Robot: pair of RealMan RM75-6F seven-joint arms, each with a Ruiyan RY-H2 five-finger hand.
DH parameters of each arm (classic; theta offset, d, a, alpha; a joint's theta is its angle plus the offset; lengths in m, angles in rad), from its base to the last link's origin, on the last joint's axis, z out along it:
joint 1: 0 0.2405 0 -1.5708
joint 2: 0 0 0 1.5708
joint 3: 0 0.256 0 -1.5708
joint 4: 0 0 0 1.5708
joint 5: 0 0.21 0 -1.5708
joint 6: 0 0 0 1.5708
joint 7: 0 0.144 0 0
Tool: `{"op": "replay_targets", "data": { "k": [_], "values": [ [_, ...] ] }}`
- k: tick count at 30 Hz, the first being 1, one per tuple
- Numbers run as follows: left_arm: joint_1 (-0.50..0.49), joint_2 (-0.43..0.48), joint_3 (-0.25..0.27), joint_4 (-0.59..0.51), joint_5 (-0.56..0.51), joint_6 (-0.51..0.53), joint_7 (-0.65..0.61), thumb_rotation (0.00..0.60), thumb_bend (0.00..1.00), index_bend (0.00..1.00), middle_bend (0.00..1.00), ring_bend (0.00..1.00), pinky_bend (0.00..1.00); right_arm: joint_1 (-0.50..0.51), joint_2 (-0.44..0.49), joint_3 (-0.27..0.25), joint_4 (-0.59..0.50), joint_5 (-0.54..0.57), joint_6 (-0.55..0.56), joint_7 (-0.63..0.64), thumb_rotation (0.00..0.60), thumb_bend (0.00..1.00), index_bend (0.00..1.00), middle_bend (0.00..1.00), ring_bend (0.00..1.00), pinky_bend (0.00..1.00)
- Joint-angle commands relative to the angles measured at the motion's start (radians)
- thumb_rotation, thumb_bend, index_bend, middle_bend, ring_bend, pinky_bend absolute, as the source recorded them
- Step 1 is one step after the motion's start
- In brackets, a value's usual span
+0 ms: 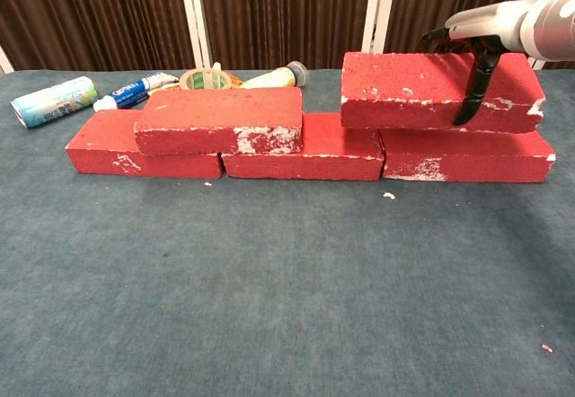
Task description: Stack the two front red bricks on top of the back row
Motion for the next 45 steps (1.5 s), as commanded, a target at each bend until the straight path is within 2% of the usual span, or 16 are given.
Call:
{"op": "replay_targets", "data": {
  "k": [1,11,23,29,45],
  "values": [
    [-0.001,-0.008,-0.002,0.007,-0.002,0.003,0.000,0.600,0.23,0.00,0.00,0.00,0.00,0.012,-0.012,-0.015,0.038,-0.014,-0.040,0.033,0.600,0.06,0.13,0.34,0.30,0.00],
    [0.001,-0.039,0.003,0.044,-0.001,0.005,-0.007,0.600,0.23,0.00,0.00,0.00,0.00,0.045,-0.083,-0.049,0.205,-0.067,-0.160,0.126,0.600,0.06,0.13,0.34,0.29,0.00],
    [0.004,-0.048,0.002,0.054,-0.013,0.009,-0.004,0.600,0.23,0.00,0.00,0.00,0.00,0.051,-0.125,-0.050,0.315,-0.212,-0.262,0.279,0.600,0.06,0.13,0.34,0.29,0.00],
    [0.007,-0.048,0.003,0.058,-0.010,0.012,-0.009,0.600,0.23,0.00,0.00,0.00,0.00,0.069,-0.131,-0.069,0.334,-0.227,-0.281,0.306,0.600,0.06,0.13,0.34,0.29,0.00],
    [0.009,-0.053,0.003,0.076,-0.006,0.001,-0.026,0.600,0.23,0.00,0.00,0.00,0.00,0.113,-0.143,-0.128,0.349,-0.175,-0.278,0.327,0.600,0.06,0.14,0.34,0.28,0.00]
  ]
}}
